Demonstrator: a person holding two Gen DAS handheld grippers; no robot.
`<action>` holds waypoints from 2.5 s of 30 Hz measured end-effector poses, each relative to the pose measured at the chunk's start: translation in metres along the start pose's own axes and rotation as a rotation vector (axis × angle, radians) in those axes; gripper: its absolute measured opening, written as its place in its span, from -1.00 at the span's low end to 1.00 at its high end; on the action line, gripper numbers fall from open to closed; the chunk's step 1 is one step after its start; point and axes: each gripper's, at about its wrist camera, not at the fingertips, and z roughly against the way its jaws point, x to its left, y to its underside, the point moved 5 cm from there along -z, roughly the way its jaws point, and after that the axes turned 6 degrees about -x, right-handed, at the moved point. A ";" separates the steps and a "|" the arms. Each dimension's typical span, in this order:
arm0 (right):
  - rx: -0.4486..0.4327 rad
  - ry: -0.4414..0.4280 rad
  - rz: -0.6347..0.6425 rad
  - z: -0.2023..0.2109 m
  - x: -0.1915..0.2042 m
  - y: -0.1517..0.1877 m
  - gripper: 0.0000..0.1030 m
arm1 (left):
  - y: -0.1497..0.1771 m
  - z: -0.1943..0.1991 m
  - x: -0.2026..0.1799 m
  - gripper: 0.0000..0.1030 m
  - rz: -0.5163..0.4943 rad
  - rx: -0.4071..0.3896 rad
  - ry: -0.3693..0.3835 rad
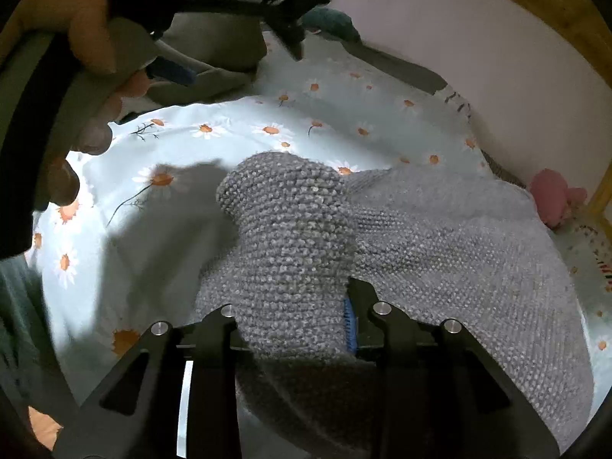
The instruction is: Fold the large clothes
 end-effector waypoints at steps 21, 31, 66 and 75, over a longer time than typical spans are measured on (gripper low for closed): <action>0.318 -0.163 -0.371 0.054 -0.123 0.099 0.94 | 0.128 -0.081 -0.119 0.91 -0.346 0.298 0.090; 0.063 -0.428 -0.312 0.126 -0.113 0.030 0.93 | 0.134 -0.071 -0.104 0.91 -0.293 0.253 0.115; 0.309 -0.022 -0.469 0.044 -0.182 0.024 0.93 | 0.110 -0.049 -0.121 0.91 -0.468 0.144 -0.040; 0.357 -0.155 -0.425 0.013 -0.150 0.043 0.95 | 0.124 -0.072 -0.103 0.91 -0.435 0.173 -0.025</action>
